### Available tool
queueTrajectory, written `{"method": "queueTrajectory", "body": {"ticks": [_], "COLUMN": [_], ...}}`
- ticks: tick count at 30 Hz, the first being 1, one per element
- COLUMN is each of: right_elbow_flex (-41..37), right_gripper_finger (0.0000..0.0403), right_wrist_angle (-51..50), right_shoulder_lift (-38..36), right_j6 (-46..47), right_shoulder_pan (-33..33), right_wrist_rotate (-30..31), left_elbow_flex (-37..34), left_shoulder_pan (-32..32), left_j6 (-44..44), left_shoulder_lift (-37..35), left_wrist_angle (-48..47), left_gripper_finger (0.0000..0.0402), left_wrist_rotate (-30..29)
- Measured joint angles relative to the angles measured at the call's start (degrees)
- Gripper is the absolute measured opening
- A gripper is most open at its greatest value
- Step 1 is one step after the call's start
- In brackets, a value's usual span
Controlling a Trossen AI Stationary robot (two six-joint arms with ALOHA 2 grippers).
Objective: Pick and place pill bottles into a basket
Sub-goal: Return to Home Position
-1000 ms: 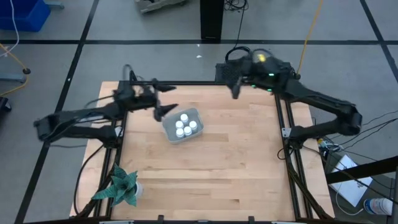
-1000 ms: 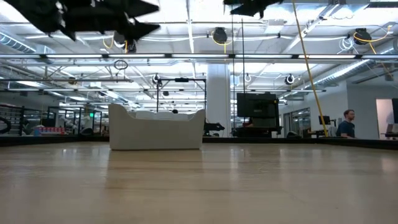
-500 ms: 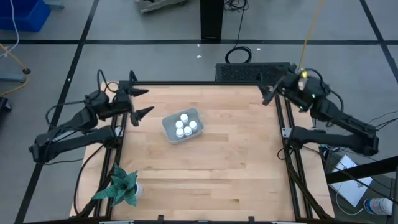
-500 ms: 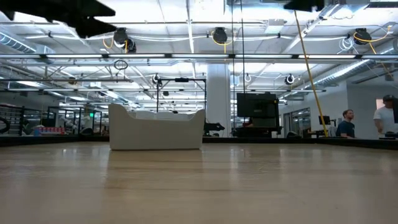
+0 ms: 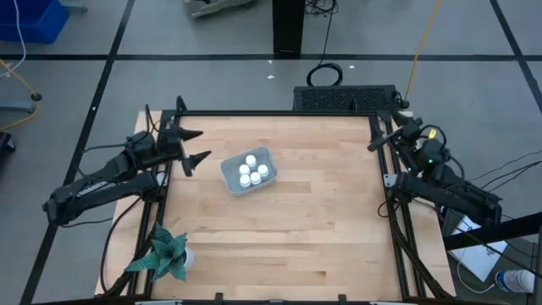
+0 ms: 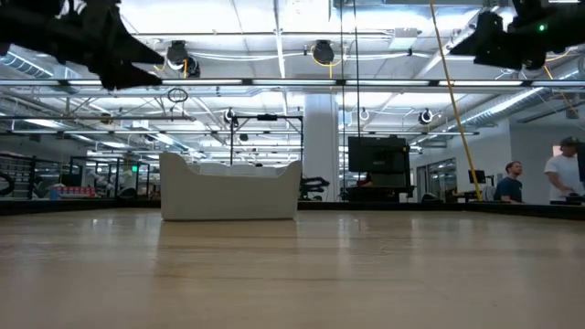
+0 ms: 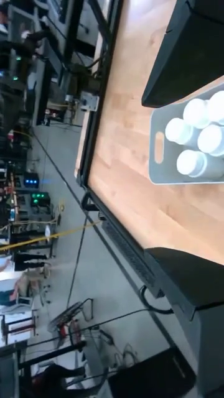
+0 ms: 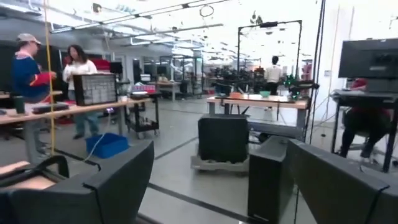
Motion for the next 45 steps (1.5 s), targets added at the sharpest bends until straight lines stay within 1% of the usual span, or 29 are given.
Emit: {"method": "queueTrajectory", "body": {"ticks": [2, 6, 9, 12, 14, 18, 21, 25, 31, 34, 37, 39, 42, 45], "right_elbow_flex": [-2.51, -6.82, -9.18, -11.08, -12.61, -16.45, -18.49, -19.08, -19.12, -19.03, -19.03, -19.03, -19.06, -19.09], "right_gripper_finger": [0.0357, 0.0357, 0.0357, 0.0357, 0.0357, 0.0357, 0.0357, 0.0357, 0.0357, 0.0357, 0.0357, 0.0357, 0.0357, 0.0357], "right_wrist_angle": [0.1, 0.13, 0.0, 0.54, 0.48, 0.39, 0.75, 1.0, -1.36, -3.91, -5.76, -5.79, -5.56, -5.63], "right_shoulder_lift": [-2.19, -6.14, -8.59, -9.54, -9.29, -9.03, -8.99, -8.99, -8.77, -8.75, -8.73, -8.73, -8.73, -8.71], "right_j6": [0.9, 2.68, 4.09, 6.05, 6.96, 4.41, 2.54, 0.61, 1.8, 3.98, 5.62, 6.43, 6.73, 7.44], "right_shoulder_pan": [0.04, 0.01, 0.02, 0.0, 0.0, 0.0, -0.02, 0.0, 0.01, 0.02, 0.02, 0.02, 0.02, -0.02], "right_wrist_rotate": [1.26, 8.41, 10.71, 13.52, 13.01, 8.62, 2.33, -6.51, -17.18, -20.43, -21.17, -22.54, -24.63, -26.55], "left_elbow_flex": [-3.41, -11.03, -15.78, -19.1, -20.97, -22.16, -22.16, -22.16, -22.16, -22.16, -22.16, -22.16, -22.13, -22.13], "left_shoulder_pan": [-0.02, -0.02, -0.02, -0.02, -0.01, -0.02, -0.02, -0.02, -0.02, -0.02, -0.02, -0.02, -0.05, -0.04], "left_j6": [-1.14, -3.93, -6.33, -8.81, -9.9, -9.07, -8.71, -7.66, -7.57, -7.67, -6.87, -4.94, -2.58, -3.02], "left_shoulder_lift": [0.0, -0.02, -0.02, -0.02, -0.01, 0.02, 0.02, 0.02, 0.02, 0.02, 0.02, 0.11, 0.11, 0.13], "left_wrist_angle": [4.55, 14.68, 20.64, 24.23, 26.55, 27.93, 28.23, 28.06, 26.35, 26.25, 26.19, 26.11, 25.44, 24.11], "left_gripper_finger": [0.0392, 0.0392, 0.0392, 0.0392, 0.0392, 0.0392, 0.0392, 0.0392, 0.0392, 0.0392, 0.0392, 0.0392, 0.0392, 0.0392], "left_wrist_rotate": [0.0, 0.06, 0.0, 0.03, 0.07, 0.02, 0.07, 0.05, 0.1, 0.13, 0.25, 1.77, 5.8, 7.55]}}
